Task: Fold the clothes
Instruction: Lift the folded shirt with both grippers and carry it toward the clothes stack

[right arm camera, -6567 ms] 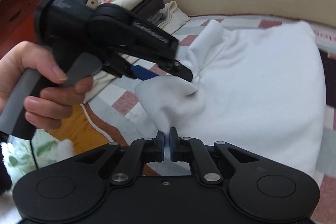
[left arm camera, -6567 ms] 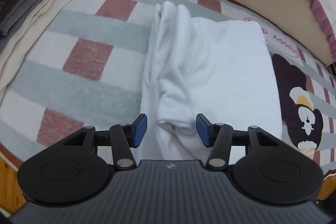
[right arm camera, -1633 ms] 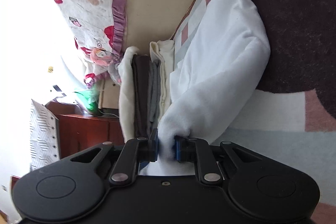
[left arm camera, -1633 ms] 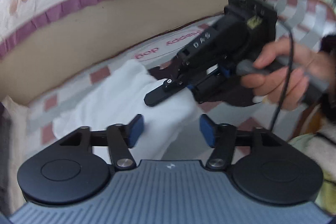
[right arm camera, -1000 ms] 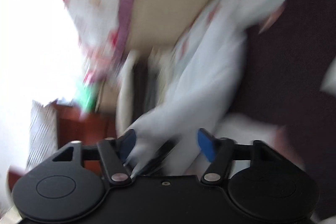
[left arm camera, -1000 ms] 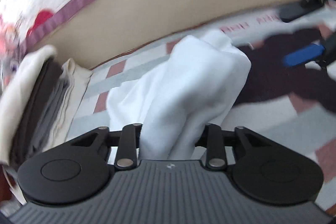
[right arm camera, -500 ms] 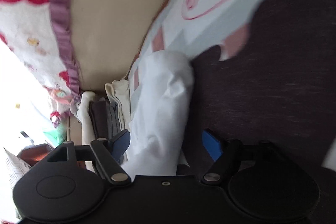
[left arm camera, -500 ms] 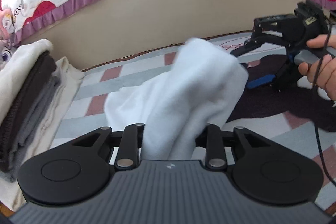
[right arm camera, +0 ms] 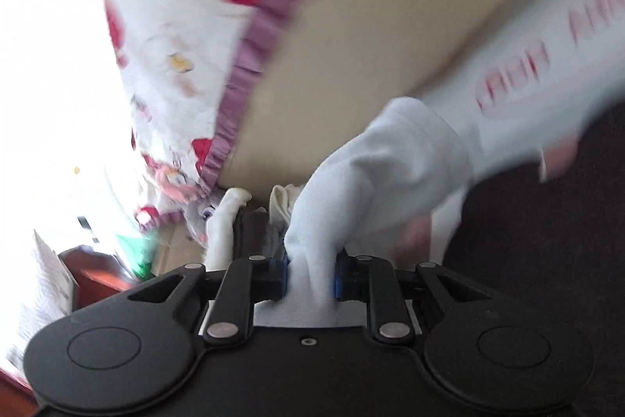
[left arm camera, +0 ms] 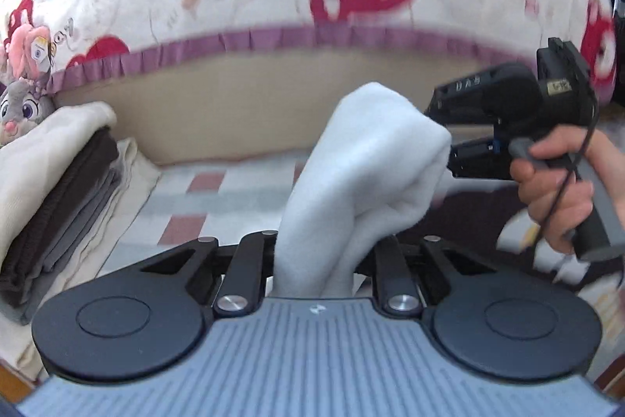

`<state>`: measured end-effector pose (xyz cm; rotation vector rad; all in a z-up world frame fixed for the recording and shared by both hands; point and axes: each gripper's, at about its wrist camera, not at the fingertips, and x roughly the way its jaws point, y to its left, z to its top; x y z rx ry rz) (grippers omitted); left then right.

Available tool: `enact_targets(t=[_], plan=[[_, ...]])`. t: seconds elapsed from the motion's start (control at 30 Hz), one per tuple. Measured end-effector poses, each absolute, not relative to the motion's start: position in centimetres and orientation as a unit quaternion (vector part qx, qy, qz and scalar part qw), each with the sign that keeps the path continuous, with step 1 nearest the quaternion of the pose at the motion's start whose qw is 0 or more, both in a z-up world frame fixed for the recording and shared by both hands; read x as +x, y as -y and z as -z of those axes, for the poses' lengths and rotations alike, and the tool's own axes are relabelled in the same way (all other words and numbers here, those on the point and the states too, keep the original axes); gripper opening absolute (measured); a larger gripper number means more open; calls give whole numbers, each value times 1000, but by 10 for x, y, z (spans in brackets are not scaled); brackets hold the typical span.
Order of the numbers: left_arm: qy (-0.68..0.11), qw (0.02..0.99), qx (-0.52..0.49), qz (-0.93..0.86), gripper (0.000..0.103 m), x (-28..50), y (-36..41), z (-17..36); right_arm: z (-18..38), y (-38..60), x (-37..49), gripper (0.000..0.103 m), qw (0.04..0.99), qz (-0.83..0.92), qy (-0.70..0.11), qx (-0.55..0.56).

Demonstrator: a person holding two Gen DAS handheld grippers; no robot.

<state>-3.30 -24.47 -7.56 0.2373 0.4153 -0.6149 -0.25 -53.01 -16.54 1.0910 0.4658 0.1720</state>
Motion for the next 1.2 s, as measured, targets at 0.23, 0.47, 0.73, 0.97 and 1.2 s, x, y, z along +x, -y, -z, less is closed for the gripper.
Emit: enact_targets(t=[0.23, 0.47, 0.73, 0.97, 1.2], plan=[[-114, 944, 51, 307, 16, -51, 224, 3, 18, 514, -9, 23, 878, -50, -186, 438], [-101, 941, -28, 321, 16, -56, 174, -48, -71, 476, 8, 23, 866, -20, -218, 450], [-101, 940, -100, 312, 16, -54, 95, -77, -144, 383, 46, 23, 907, -41, -283, 310], [-107, 958, -62, 260, 16, -15, 54, -47, -114, 326, 107, 23, 926, -130, -229, 272], [-136, 951, -74, 266, 16, 28, 5, 2, -47, 304, 146, 23, 901, -169, -220, 333]])
